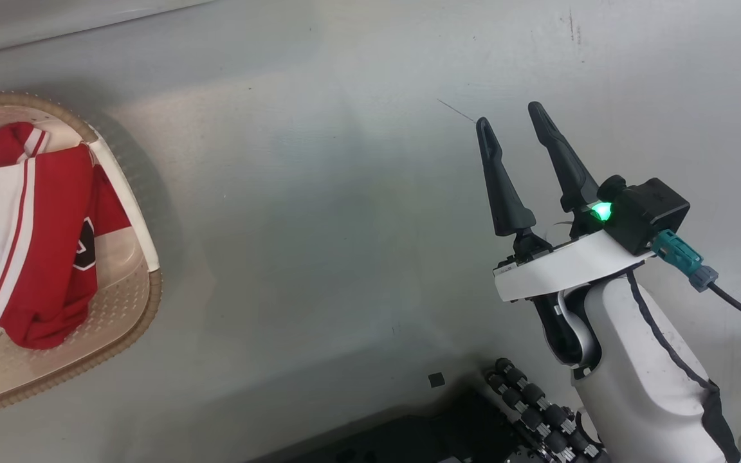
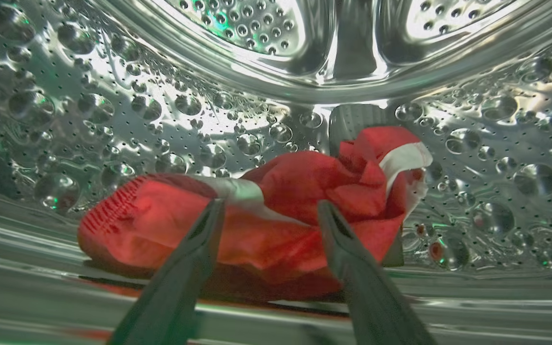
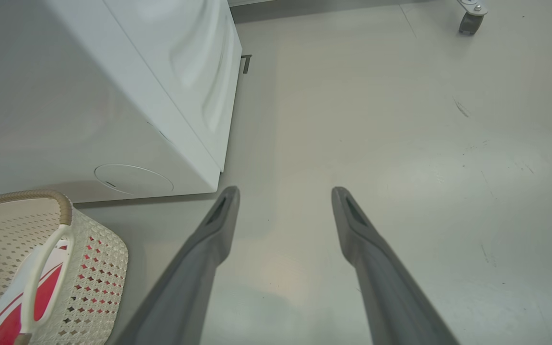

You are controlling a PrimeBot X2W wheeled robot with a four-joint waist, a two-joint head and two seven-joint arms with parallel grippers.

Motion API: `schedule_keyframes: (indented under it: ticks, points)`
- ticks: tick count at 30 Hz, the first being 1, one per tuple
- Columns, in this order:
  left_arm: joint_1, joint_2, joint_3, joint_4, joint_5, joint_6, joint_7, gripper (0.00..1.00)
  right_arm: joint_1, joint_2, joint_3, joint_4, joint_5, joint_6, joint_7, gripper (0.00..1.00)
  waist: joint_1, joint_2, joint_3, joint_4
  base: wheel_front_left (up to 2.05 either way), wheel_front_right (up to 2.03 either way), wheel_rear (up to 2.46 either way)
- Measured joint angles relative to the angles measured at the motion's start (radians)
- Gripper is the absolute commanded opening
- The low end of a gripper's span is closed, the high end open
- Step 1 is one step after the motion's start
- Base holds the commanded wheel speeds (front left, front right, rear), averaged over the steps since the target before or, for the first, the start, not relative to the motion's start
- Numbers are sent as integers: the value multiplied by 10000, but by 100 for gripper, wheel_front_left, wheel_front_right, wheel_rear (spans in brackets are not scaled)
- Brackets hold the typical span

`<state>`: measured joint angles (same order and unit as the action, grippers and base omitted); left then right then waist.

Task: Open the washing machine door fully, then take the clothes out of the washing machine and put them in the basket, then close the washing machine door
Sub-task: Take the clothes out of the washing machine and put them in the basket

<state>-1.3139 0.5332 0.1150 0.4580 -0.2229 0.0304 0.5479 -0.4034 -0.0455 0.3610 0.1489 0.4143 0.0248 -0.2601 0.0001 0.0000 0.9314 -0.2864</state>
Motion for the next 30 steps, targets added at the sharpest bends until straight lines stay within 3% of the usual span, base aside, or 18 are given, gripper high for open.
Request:
schedule_keyframes:
  ticks: [22,24,25,26,30]
  points:
    - [-639,21,-268,330,-136,-198,853,100,-44,2,290,-6,171,-25,0,100,0,0,462,-217,0,0,0]
    - [-643,21,-272,405,-136,-198,863,89,-68,2,309,8,209,-27,0,100,0,0,476,-224,0,0,0]
    - [-643,21,-282,441,-136,-198,863,13,-90,2,322,15,230,-27,0,100,0,0,481,-227,0,0,0]
    - [-643,21,-286,468,-136,-199,863,0,-125,2,336,25,242,-27,0,100,0,0,484,-230,0,0,0]
    - [-644,2,-290,499,-150,-284,805,0,-206,2,343,50,245,-33,0,100,0,0,475,-234,0,0,0]
